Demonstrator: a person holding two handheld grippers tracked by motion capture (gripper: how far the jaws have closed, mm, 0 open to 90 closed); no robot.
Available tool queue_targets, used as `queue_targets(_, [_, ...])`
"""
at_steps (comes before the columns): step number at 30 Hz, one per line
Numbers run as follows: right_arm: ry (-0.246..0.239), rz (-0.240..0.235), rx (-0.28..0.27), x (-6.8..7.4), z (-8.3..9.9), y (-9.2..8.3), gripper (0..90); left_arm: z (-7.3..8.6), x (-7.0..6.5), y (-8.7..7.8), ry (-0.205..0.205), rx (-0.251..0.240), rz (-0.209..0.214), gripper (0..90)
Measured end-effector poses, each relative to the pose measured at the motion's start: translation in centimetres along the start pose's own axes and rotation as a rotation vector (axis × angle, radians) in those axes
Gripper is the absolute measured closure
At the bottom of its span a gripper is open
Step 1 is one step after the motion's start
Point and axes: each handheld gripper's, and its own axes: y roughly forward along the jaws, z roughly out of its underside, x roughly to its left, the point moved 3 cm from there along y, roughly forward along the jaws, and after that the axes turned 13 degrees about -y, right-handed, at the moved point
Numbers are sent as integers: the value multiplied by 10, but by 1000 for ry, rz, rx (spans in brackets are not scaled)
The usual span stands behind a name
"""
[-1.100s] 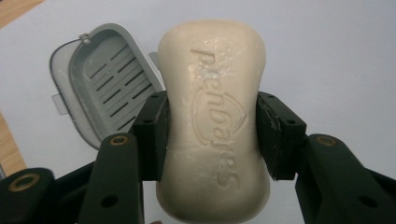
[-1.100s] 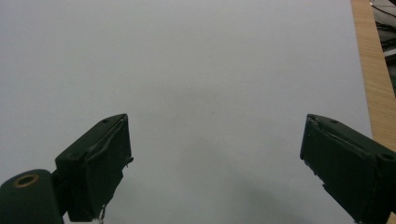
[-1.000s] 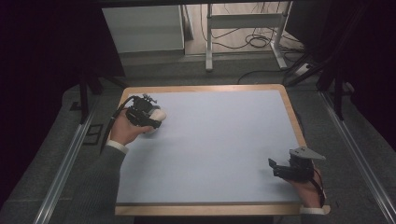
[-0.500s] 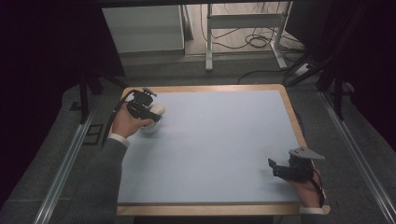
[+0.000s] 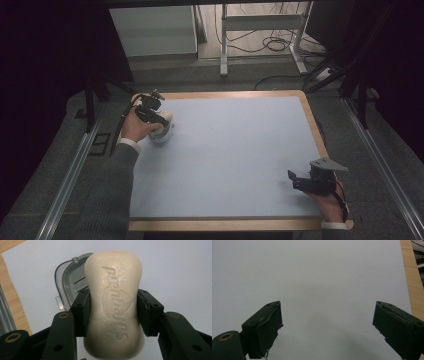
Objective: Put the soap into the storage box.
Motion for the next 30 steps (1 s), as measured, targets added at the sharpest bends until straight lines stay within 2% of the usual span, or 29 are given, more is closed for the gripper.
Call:
queue_targets(5, [-3,0,2,0,0,0,84,-1,4,10,-11,21,-15,496])
queue_targets(14, [-8,2,13,1,1,2,84,-4,10,29,-58,50,-34,496])
queue_targets(22, [-6,3,12,0,2,2,84,0,13,44,-63,67,-62,494])
queue_targets(25, [-6,3,13,1,2,2,84,1,13,42,-75,33,-45,458])
queue_targets(26, [-5,4,13,1,2,2,84,1,12,38,-84,16,-3,380])
queue_targets(29, [-6,4,12,1,1,2,84,2,7,27,-62,-26,8,337])
queue_targets(30, [-4,5,11,1,1,1,84,3,6,23,-53,-37,24,310])
